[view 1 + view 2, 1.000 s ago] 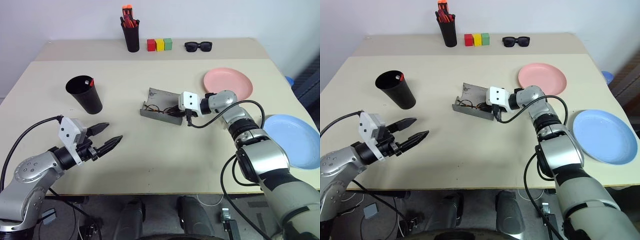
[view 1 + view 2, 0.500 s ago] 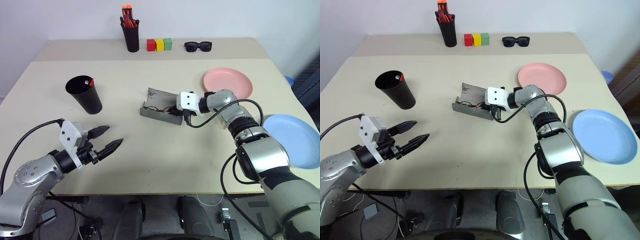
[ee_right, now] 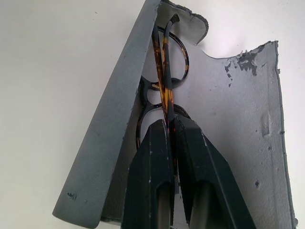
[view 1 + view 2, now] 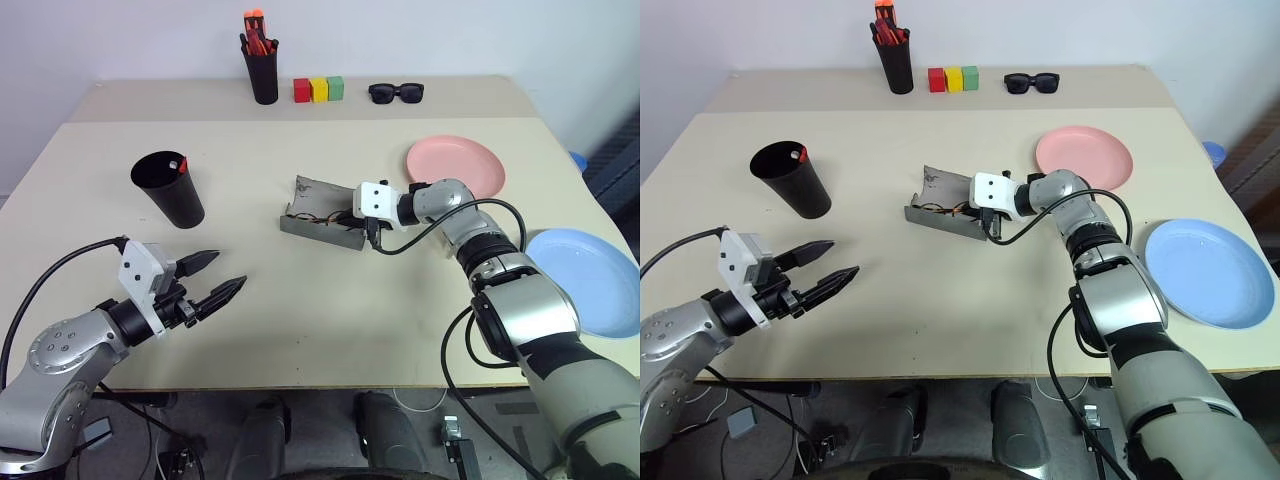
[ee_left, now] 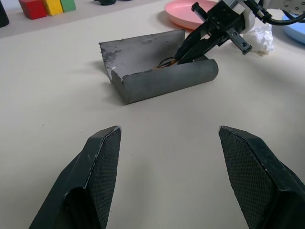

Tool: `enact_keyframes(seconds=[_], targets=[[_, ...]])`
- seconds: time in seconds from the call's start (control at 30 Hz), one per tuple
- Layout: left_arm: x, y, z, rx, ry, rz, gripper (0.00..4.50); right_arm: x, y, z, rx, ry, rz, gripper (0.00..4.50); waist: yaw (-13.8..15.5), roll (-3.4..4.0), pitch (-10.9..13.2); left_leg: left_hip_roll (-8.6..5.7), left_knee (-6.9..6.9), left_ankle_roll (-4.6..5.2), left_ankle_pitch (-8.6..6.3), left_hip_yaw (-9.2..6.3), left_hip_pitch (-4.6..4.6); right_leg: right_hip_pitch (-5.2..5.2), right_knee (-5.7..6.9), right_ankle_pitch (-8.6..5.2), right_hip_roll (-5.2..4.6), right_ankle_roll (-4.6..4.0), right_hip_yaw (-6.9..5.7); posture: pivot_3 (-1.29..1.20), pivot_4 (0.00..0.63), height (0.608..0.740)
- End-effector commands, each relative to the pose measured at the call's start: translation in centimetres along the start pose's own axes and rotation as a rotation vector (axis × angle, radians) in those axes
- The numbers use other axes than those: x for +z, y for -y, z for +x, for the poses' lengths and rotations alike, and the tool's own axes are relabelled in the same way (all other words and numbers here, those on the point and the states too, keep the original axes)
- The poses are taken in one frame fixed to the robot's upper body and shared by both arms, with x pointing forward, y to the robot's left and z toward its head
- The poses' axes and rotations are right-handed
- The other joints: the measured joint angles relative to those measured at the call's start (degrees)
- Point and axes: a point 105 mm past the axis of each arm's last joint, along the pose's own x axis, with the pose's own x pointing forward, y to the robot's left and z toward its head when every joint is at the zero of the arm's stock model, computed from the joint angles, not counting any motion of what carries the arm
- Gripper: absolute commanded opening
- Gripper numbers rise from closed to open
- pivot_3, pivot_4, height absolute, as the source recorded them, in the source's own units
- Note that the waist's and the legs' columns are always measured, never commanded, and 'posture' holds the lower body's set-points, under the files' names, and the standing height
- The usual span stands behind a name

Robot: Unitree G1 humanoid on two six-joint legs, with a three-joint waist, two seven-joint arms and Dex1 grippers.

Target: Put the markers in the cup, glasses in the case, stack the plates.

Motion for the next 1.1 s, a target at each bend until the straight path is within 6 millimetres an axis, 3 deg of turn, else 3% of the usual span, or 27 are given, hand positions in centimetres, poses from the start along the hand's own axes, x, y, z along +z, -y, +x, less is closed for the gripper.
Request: enact_keyframes(seconds=[0.03,0.2,0.4,0.83,0.93,1.1], targets=[[1.0,0.2,0.0,-0.005,0.033,0.038,3.36,1.3,1.8,-0.9,-0.045,0.041,0.007,0.2,0.0,0.0,0.0,0.0,0.0,0.0,0.0,0.0,0.0,0.0,0.0,0.0,0.0,0.0,0.0,0.0,0.15,0.74],[0.8,0.3,0.2,-0.008,0.035,0.034,3.36,1.8,2.6,-1.5,-0.064,0.112,0.166,0.2,0.0,0.0,0.0,0.0,0.0,0.0,0.0,0.0,0.0,0.0,0.0,0.0,0.0,0.0,0.0,0.0,0.15,0.74],[0.7,0.4,0.3,-0.009,0.037,0.03,3.36,1.2,2.5,-2.0,-0.071,0.114,0.207,0.2,0.0,0.0,0.0,0.0,0.0,0.0,0.0,0.0,0.0,0.0,0.0,0.0,0.0,0.0,0.0,0.0,0.15,0.74],[0.6,0.3,0.5,-0.026,0.032,0.025,3.36,2.0,3.1,-4.5,0.0,0.356,0.655,0.2,0.1,0.01,0.0,0.0,0.01,0.0,0.0,0.0,0.0,0.01,0.0,0.0,0.0,0.0,0.0,0.0,0.15,0.74],[0.5,0.3,0.6,-0.03,0.033,0.025,3.36,1.7,2.9,-5.1,0.009,0.353,0.664,0.2,0.1,0.01,0.0,0.0,0.01,0.0,0.0,0.01,-0.01,0.01,0.0,0.0,0.0,0.0,0.0,0.0,0.15,0.74],[0.5,0.3,0.7,-0.033,0.034,0.025,3.36,1.3,2.9,-5.1,-0.064,0.315,0.518,0.2,0.0,0.01,0.0,0.0,0.01,0.0,0.0,0.01,0.0,0.01,0.0,0.01,0.0,0.01,0.0,0.0,0.15,0.74]])
